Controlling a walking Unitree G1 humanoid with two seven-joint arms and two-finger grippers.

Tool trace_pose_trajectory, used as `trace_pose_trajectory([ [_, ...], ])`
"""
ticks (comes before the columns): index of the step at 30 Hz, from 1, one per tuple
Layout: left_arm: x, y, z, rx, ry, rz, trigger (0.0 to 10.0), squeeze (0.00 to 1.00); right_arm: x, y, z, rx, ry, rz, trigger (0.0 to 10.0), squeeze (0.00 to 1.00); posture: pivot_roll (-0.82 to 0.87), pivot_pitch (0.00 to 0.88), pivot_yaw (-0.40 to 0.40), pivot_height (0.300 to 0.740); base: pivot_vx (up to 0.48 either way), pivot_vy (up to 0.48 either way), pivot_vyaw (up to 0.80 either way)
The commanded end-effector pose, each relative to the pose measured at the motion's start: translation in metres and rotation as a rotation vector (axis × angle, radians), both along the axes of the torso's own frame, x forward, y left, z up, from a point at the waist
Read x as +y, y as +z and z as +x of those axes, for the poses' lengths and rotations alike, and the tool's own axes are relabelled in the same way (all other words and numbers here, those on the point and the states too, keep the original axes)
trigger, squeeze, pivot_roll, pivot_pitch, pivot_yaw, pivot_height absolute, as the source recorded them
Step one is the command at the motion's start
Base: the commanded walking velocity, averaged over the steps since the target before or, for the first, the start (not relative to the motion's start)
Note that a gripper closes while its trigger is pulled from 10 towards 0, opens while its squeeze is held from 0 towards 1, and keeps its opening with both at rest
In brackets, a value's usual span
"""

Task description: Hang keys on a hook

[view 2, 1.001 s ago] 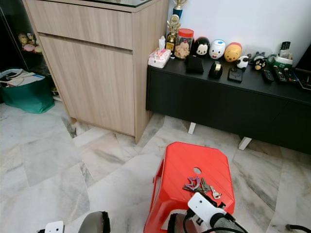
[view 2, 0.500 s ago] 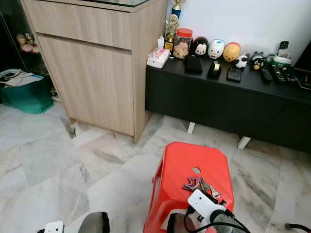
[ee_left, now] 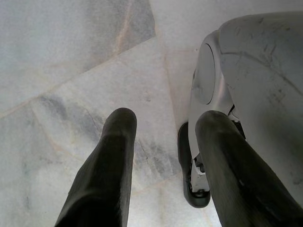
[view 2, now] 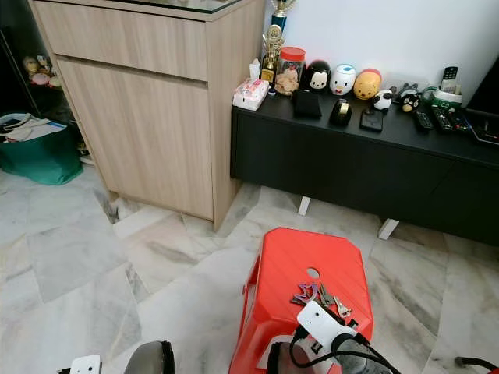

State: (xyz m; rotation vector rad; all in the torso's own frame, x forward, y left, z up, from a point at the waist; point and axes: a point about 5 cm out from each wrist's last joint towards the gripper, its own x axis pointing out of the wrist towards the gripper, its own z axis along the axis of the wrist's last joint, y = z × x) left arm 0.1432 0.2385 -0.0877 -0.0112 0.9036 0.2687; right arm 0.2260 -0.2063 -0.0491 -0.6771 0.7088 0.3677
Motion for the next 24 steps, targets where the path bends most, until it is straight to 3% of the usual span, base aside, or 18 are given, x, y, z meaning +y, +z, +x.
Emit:
trace_pose_trajectory([
  [1, -0.016, -0.004, 0.001, 0.013, -0.036, -0.045, 10.0, 0.00, -0.003, -0.006, -0.006, 0.064, -0.057, 0.022, 10.0, 0.00, 0.07, 0.000, -0.107, 0.590, 0.000, 0.000, 0.00],
  [8, -0.015, -0.004, 0.000, 0.018, -0.044, -0.039, 10.0, 0.00, -0.001, -0.008, -0.006, 0.117, -0.130, 0.115, 10.0, 0.00, 0.07, 0.000, -0.102, 0.590, 0.000, 0.000, 0.00],
  [18, -0.013, -0.004, -0.001, 0.023, -0.045, -0.034, 10.0, 0.00, 0.010, -0.012, -0.009, 0.200, -0.089, 0.179, 10.0, 0.00, 0.08, 0.000, -0.098, 0.590, 0.000, 0.000, 0.00],
  [19, -0.013, -0.004, -0.001, 0.023, -0.046, -0.034, 10.0, 0.00, 0.011, -0.012, -0.009, 0.208, -0.081, 0.186, 6.2, 0.00, 0.08, 0.000, -0.098, 0.590, 0.000, 0.000, 0.00],
  [20, -0.013, -0.004, -0.001, 0.024, -0.047, -0.034, 10.0, 0.00, 0.014, -0.013, -0.010, 0.222, -0.065, 0.198, 0.0, 0.00, 0.08, 0.000, -0.098, 0.590, 0.000, 0.000, 0.00],
  [24, -0.013, -0.004, -0.001, 0.025, -0.052, -0.032, 10.0, 0.00, 0.016, -0.015, -0.014, 0.256, -0.044, 0.211, 0.0, 0.00, 0.08, 0.000, -0.098, 0.590, 0.000, 0.000, 0.00],
])
